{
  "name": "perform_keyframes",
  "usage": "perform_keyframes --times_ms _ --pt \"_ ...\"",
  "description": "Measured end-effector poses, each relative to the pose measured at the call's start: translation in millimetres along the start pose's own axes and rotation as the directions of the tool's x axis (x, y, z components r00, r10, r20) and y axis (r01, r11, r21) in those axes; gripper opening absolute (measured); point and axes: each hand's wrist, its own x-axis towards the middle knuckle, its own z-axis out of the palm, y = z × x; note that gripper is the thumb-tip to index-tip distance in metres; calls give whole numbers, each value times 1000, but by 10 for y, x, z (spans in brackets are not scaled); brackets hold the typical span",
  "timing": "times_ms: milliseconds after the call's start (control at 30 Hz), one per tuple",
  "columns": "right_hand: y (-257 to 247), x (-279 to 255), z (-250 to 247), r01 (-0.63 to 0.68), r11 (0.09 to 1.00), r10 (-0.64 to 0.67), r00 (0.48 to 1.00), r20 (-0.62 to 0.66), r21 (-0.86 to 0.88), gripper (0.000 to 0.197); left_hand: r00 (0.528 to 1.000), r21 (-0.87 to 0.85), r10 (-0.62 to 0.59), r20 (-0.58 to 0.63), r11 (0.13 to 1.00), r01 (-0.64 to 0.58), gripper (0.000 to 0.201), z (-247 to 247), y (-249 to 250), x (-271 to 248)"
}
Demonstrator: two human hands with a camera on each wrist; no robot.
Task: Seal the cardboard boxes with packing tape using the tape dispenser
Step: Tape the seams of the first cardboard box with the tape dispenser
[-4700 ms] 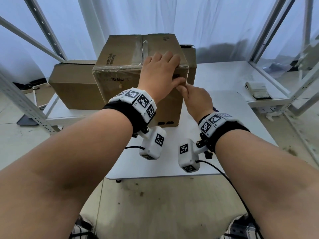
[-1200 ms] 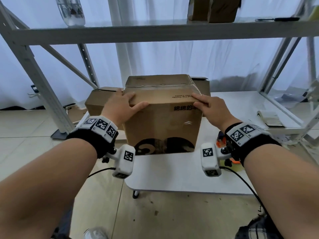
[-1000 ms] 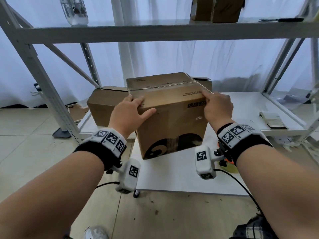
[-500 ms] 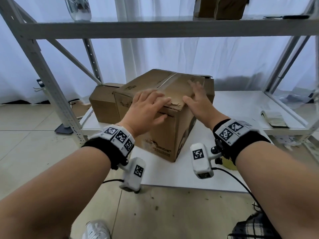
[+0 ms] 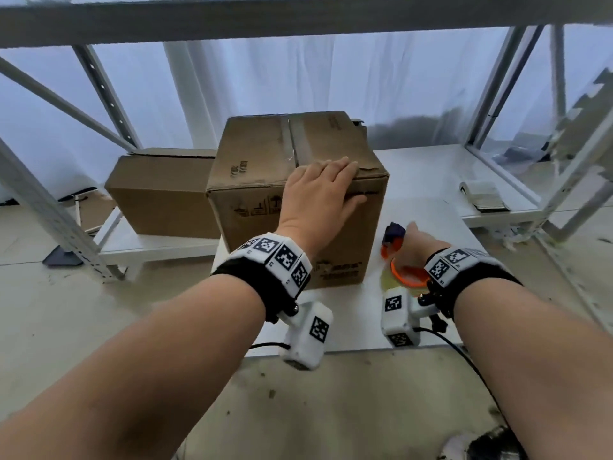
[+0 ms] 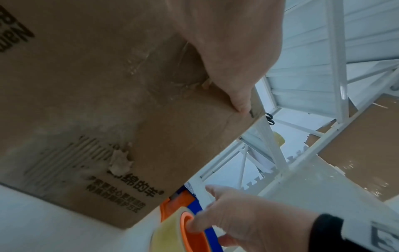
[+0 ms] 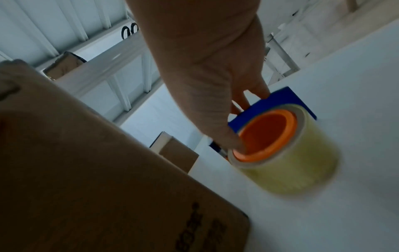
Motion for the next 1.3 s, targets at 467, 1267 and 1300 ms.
perform_keyframes --times_ms 467,1267,1300 --pt "45 -173 -651 163 922 88 795 -600 352 37 998 -75 8 55 997 -4 51 -47 -38 165" --pt "-1283 -746 -858 711 465 -628 685 -369 528 57 912 -329 -254 321 874 359 54 -410 -1105 -195" --pt "-1274 -751 -874 697 454 -631 692 -352 555 57 906 -400 -257 337 832 385 49 -425 -1092 -167"
